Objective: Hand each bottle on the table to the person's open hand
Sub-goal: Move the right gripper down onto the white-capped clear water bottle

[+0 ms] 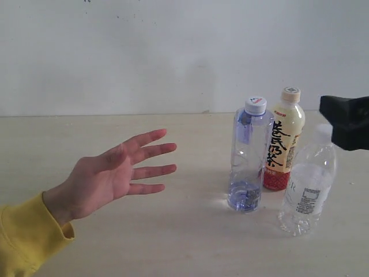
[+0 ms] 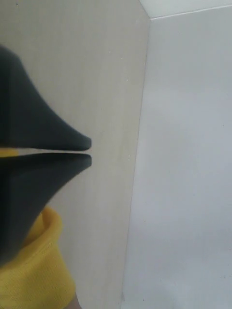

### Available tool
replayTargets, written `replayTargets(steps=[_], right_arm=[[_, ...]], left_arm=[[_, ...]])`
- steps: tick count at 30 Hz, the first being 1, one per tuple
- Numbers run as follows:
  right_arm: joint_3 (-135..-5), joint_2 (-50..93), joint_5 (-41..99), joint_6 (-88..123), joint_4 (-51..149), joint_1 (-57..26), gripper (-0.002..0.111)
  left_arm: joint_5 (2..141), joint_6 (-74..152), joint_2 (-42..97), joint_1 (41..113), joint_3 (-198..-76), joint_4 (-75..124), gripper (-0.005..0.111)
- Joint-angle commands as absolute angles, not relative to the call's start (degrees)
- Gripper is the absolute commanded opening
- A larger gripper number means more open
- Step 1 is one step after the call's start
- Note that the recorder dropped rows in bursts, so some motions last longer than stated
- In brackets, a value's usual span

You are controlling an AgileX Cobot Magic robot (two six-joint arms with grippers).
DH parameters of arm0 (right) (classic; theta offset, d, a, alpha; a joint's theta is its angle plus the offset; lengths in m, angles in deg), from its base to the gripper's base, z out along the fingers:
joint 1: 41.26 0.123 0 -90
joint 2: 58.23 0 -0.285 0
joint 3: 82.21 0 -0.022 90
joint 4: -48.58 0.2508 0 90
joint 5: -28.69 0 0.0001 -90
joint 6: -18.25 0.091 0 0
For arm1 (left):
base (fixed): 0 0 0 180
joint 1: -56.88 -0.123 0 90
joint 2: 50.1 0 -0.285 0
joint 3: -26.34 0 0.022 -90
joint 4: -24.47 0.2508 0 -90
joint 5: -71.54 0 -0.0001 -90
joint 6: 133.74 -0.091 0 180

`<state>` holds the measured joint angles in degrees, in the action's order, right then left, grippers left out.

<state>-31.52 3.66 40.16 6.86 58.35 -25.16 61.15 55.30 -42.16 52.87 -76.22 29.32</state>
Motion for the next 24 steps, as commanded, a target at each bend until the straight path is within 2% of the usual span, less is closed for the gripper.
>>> replayTargets(steps=[1,24], right_arm=[[-31.83,10.30,45.47,6.18,58.21,-24.75,0.075],[-31.87,30.75,64.25,7.71,58.64,-24.75,0.075]], left_arm=[[61.27,55.48,-42.31,52.72,-76.44,29.37,0.004],[61.27,55.48,-42.31,52.72,-76.44,29.37,0.004]])
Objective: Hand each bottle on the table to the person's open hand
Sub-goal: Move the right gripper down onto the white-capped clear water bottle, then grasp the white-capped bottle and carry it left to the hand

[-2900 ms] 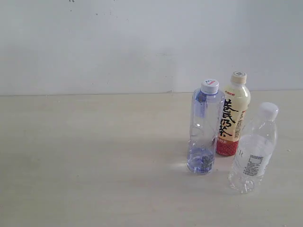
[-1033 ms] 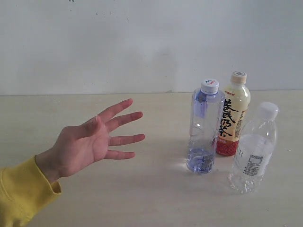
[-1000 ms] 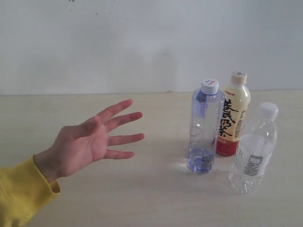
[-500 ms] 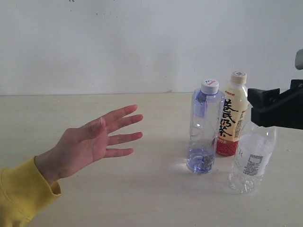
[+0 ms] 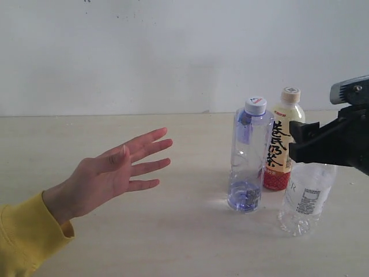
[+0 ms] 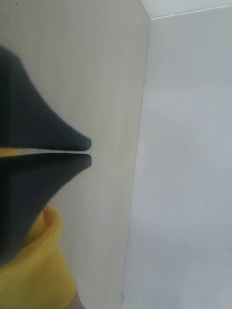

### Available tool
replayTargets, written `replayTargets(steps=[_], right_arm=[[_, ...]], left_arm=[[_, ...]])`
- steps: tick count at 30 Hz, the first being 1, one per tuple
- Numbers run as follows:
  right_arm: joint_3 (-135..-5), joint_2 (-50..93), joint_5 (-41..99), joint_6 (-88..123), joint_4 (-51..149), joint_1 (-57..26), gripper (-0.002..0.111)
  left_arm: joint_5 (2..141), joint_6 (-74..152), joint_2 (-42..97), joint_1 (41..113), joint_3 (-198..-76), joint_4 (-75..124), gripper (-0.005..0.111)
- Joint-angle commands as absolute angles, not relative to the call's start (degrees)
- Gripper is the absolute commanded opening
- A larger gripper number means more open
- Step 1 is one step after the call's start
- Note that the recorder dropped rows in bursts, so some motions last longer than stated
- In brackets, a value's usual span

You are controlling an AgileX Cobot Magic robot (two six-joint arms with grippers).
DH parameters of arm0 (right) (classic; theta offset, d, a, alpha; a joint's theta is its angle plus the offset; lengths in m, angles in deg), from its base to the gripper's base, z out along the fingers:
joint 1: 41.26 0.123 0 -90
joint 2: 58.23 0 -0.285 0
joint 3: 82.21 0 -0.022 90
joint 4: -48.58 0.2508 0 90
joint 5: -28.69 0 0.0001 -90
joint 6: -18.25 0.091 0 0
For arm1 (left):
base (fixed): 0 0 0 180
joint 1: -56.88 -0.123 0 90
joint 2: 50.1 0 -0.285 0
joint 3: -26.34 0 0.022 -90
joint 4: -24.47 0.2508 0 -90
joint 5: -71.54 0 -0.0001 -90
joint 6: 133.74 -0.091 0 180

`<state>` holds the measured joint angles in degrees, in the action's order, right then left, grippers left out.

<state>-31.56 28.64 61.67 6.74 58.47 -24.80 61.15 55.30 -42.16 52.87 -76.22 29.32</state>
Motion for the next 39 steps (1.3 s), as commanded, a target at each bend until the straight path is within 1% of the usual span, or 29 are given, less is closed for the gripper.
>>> replayTargets(steps=[1,3,4,5,7,8,10,11,12,15,19,20,21,22,23,25,27,29,31,33,39], right_arm=[[-31.87,31.56,64.25,8.34,58.64,-24.75,0.075],[-31.87,32.78,64.55,8.61,58.64,-24.75,0.074],[-31.87,33.06,64.96,8.61,58.64,-24.75,0.070],[-31.87,33.16,65.11,8.61,58.64,-24.75,0.065],[-31.87,32.77,65.39,8.74,58.64,-24.75,0.051],[-31.87,32.37,65.39,8.74,58.64,-24.75,0.040],[-31.87,31.47,64.92,8.74,58.64,-24.75,0.014],[-31.87,30.75,64.34,8.62,58.64,-24.75,-0.001],[-31.87,29.81,63.42,8.62,58.77,-24.75,0.001],[-31.87,26.18,58.27,7.67,58.90,-24.75,0.000],[-31.87,14.19,43.40,0.93,65.59,-24.47,0.000],[-31.87,10.13,36.02,2.72,65.59,-22.95,0.000],[-31.87,8.42,33.34,3.41,65.59,-21.32,0.000],[-31.87,6.33,31.78,3.42,65.78,-15.85,0.000],[-31.87,6.06,33.38,3.85,66.14,-10.14,0.000],[-31.97,7.89,39.58,6.22,66.26,-0.59,0.000],[-33.98,12.39,44.23,7.21,66.26,5.16,0.000],[-38.77,18.61,46.02,5.27,66.26,8.15,0.000],[-45.46,25.30,46.29,2.63,65.98,9.70,0.000],[-49.94,29.12,46.05,2.25,65.79,9.68,0.000],[-57.21,35.30,45.95,2.68,64.47,9.68,0.000]], left_arm=[[61.27,55.48,-42.31,52.72,-76.44,29.37,0.004],[61.27,55.48,-42.31,52.72,-76.44,29.37,0.004],[61.27,55.48,-42.31,52.72,-76.44,29.37,0.004],[61.27,55.48,-42.31,52.72,-76.44,29.37,0.004],[61.27,55.48,-42.31,52.72,-76.44,29.37,0.004],[61.27,55.48,-42.31,52.72,-76.44,29.37,0.004],[61.27,55.48,-42.31,52.72,-76.44,29.37,0.004],[61.27,55.48,-42.31,52.72,-76.44,29.37,0.004],[61.27,55.48,-42.31,52.72,-76.44,29.37,0.004],[61.27,55.48,-42.31,52.72,-76.44,29.37,0.004],[61.27,55.48,-42.31,52.72,-76.44,29.37,0.004],[61.27,55.48,-42.31,52.72,-76.44,29.37,0.004],[61.27,55.48,-42.31,52.72,-76.44,29.37,0.004],[61.27,55.48,-42.31,52.72,-76.44,29.37,0.004],[61.27,55.48,-42.31,52.72,-76.44,29.37,0.004],[61.27,55.48,-42.31,52.72,-76.44,29.37,0.004],[61.27,55.48,-42.31,52.72,-76.44,29.37,0.004],[61.27,55.48,-42.31,52.72,-76.44,29.37,0.004],[61.27,55.48,-42.31,52.72,-76.44,29.37,0.004],[61.27,55.48,-42.31,52.72,-76.44,29.37,0.004],[61.27,55.48,-42.31,52.72,-76.44,29.37,0.004]])
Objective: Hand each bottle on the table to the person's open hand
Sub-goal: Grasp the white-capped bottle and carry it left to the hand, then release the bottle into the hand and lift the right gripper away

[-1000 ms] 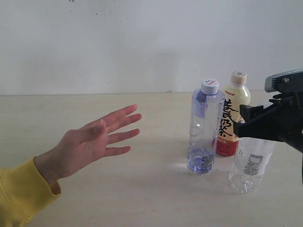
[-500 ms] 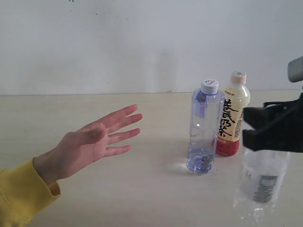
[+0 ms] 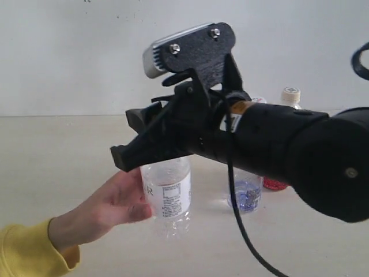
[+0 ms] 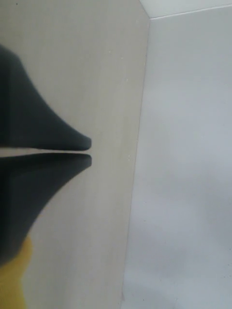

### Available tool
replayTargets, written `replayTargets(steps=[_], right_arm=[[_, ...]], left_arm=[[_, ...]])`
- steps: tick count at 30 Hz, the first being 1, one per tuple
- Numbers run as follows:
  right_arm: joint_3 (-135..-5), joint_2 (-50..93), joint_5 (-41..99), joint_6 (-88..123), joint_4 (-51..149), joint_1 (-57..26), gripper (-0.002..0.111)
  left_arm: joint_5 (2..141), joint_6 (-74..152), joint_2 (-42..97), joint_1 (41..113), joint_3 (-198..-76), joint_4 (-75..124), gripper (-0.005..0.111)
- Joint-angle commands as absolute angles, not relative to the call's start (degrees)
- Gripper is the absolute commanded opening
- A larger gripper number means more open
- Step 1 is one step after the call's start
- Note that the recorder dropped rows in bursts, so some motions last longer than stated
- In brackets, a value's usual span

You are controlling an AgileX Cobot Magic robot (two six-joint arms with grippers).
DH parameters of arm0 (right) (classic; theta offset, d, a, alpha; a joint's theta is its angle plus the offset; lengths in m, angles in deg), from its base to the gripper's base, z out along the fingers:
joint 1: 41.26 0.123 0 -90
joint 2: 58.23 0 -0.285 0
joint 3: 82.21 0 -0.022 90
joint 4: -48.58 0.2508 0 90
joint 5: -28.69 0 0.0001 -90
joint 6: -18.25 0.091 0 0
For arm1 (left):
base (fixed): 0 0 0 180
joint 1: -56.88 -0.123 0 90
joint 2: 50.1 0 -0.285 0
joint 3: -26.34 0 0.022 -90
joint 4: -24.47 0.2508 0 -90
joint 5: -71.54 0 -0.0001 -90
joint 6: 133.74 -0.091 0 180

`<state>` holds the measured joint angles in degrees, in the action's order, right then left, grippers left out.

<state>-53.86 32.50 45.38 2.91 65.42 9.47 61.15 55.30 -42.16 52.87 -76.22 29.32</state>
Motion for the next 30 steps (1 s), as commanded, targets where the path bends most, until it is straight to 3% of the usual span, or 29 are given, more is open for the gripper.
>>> replayTargets(steps=[1,4,6,8,11,12,19,30], right_arm=[[-57.60,35.56,45.96,2.81,64.47,9.68,0.000],[-57.87,35.96,45.72,3.44,64.47,9.68,0.000],[-57.87,35.96,45.72,3.44,64.47,9.68,0.008],[-57.87,35.96,45.97,3.20,64.10,9.68,0.028],[-57.87,35.96,47.09,4.21,64.02,9.68,0.075],[-57.87,35.96,47.58,4.16,65.95,9.68,0.085],[-57.87,28.90,46.40,-5.31,74.73,4.17,0.077],[-51.57,10.24,32.89,-10.56,75.11,-21.12,0.077]], left_arm=[[61.27,55.48,-42.31,52.72,-76.44,29.37,0.004],[61.27,55.48,-42.31,52.72,-76.44,29.37,0.004],[61.27,55.48,-42.31,52.72,-76.44,29.37,0.004],[61.27,55.48,-42.31,52.72,-76.44,29.37,0.004],[61.27,55.48,-42.31,52.72,-76.44,29.37,0.004],[61.27,55.48,-42.31,52.72,-76.44,29.37,0.004],[61.27,55.48,-42.31,52.72,-76.44,29.37,0.004],[61.27,55.48,-42.31,52.72,-76.44,29.37,0.004]])
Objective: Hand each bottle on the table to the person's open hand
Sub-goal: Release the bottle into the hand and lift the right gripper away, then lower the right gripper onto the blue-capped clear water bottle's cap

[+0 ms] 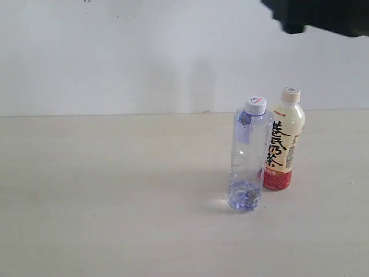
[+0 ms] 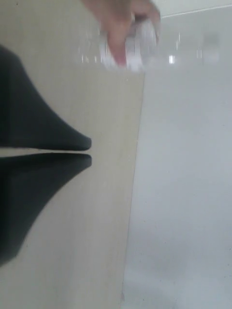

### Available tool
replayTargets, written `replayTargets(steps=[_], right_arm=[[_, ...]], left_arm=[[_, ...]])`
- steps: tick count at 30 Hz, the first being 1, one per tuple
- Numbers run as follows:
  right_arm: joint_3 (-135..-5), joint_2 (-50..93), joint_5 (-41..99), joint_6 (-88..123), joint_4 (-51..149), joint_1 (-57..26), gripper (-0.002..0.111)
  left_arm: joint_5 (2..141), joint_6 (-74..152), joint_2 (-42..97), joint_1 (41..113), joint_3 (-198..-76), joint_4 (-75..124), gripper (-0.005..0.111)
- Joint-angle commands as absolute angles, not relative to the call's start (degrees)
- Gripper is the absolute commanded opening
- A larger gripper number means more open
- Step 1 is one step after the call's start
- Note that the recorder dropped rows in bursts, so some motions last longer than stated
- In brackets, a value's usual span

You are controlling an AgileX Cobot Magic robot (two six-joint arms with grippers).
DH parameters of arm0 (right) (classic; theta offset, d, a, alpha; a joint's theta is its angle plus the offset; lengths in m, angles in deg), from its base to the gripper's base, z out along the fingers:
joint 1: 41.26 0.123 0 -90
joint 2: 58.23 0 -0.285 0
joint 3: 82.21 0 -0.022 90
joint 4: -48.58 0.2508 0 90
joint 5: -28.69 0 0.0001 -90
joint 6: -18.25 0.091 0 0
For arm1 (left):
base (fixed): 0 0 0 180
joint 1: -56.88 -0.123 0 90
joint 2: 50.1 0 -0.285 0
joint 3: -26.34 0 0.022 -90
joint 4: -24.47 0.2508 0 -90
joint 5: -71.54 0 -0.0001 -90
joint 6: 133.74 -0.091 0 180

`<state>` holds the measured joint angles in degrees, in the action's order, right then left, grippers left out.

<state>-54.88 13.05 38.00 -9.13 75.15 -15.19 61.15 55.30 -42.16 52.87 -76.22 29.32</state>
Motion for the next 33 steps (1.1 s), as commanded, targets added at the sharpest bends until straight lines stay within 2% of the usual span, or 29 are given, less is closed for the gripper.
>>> replayTargets(steps=[1,7,13,24,33], right_arm=[[-50.48,10.24,31.83,-10.56,75.11,-21.63,0.077],[-42.23,11.05,39.96,-10.15,73.49,-16.23,0.077],[-38.13,12.75,48.29,0.93,65.70,-10.27,0.077],[-38.13,29.35,66.05,6.64,59.47,-10.11,0.077],[-38.26,35.07,72.06,8.07,58.81,-10.11,0.077]], left_arm=[[61.27,55.48,-42.31,52.72,-76.44,29.37,0.004],[61.27,55.48,-42.31,52.72,-76.44,29.37,0.004],[61.27,55.48,-42.31,52.72,-76.44,29.37,0.004],[61.27,55.48,-42.31,52.72,-76.44,29.37,0.004],[61.27,55.48,-42.31,52.72,-76.44,29.37,0.004]])
